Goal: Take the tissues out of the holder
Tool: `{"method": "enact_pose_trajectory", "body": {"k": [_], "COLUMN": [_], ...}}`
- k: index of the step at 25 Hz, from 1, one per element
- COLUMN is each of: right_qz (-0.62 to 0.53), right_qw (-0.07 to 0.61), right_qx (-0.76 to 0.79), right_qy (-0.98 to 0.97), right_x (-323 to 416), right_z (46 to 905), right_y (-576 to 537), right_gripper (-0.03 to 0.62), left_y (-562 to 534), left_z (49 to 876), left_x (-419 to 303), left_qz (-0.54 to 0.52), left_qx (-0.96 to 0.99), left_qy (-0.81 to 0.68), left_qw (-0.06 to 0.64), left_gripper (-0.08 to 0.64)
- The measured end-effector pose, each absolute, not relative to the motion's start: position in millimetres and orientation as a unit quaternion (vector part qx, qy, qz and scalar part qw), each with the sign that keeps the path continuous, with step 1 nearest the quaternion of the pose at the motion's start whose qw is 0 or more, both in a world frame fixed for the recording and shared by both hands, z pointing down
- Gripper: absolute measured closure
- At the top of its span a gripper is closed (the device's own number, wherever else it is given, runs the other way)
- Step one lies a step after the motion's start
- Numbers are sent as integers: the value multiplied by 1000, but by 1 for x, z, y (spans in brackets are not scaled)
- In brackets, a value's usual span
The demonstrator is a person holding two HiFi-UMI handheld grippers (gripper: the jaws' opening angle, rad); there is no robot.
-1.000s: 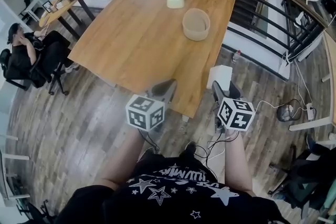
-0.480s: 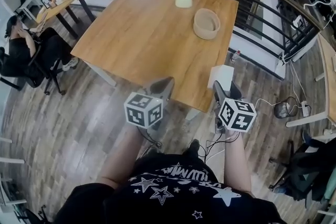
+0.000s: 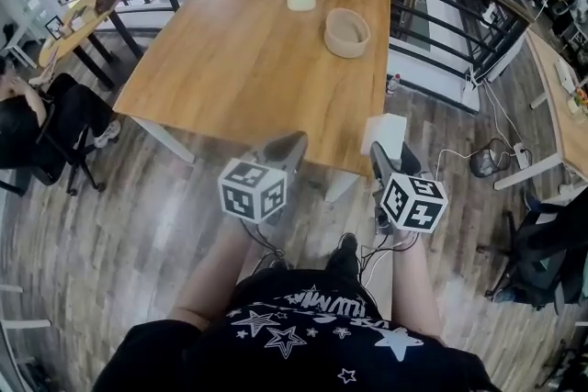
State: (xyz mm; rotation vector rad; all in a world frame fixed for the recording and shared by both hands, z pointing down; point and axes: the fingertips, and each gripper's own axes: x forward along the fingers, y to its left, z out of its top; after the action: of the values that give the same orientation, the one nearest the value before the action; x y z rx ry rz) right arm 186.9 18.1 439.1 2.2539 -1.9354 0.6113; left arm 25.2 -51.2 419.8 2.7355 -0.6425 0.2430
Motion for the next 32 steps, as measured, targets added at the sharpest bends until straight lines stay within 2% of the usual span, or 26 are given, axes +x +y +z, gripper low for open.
{"method": "enact_pose_trajectory", "body": {"k": [16,32], "right_qz": [211,207], "right_qw": [59,63], "right_qx": [762,737], "right_qy": [-610,-640], "right_x": [77,85], "right_z": [439,431], "right_y": [74,152], "right_gripper": [337,339], "left_y": [-7,73], "left_z": [421,407], "left_x": [-62,-34], "left_qz": [91,85], "left_qx": [970,970], "left_qy": [-170,-179], "left_qw": [149,141], "left_gripper": [543,543]}}
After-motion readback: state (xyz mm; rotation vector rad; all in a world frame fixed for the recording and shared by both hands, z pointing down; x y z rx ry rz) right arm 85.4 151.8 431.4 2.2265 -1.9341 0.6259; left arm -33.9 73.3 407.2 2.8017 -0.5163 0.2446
